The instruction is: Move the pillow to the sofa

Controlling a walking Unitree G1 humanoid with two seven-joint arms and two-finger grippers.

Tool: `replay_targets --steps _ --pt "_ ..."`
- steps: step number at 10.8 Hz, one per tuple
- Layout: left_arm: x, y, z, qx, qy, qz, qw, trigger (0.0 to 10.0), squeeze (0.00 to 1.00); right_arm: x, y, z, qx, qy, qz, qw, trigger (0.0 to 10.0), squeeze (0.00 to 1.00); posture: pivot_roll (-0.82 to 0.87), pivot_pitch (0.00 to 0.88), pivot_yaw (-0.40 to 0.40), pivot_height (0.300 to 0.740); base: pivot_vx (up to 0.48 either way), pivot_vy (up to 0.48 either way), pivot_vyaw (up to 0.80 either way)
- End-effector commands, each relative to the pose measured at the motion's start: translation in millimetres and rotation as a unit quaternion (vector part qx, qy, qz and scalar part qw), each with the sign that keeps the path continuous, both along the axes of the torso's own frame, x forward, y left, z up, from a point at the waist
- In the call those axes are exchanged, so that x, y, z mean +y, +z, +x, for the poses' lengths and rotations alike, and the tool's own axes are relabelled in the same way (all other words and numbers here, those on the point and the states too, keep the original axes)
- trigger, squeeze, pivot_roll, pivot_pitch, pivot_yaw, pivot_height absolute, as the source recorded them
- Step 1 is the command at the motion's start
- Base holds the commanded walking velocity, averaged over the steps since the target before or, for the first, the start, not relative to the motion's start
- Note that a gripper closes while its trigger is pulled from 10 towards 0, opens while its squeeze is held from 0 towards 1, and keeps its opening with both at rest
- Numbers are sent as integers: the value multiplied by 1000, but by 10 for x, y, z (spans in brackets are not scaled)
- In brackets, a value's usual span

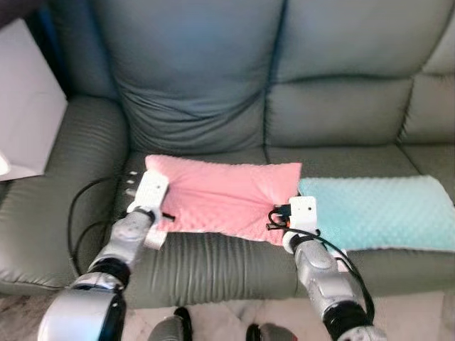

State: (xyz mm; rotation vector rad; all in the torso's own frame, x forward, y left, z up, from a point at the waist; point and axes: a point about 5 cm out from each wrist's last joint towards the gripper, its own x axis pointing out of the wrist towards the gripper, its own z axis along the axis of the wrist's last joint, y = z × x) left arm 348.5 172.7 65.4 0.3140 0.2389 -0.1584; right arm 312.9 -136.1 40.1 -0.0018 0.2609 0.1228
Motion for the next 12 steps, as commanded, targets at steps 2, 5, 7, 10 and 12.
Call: replay_targets --steps 2,5,7,10,12 --pt "55 -12 4 6 31 4 1000 10000 0 -116 -6 34 -1 -17 -9 1000 10000 0 -148 278 1 740 0 0 0" --pt "115 -7 5 -1 58 25 998 10000 1000 -193 -6 69 2 -14 -14 1000 10000 1000 -148 281 -2 740 0 0 0" --pt "176 -40 -24 4 72 35 997 10000 1000 -215 -47 46 8 -8 -16 1000 10000 1000 -151 281 -3 740 0 0 0" --pt "172 22 10 -19 86 49 995 10000 1000 -276 -161 -42 24 -4 -21 999 10000 1000 -148 278 -3 740 0 0 0" --pt "161 17 7 -19 85 47 995 10000 1000 -313 -185 -67 26 -4 -22 999 10000 1000 -150 278 -3 740 0 0 0"
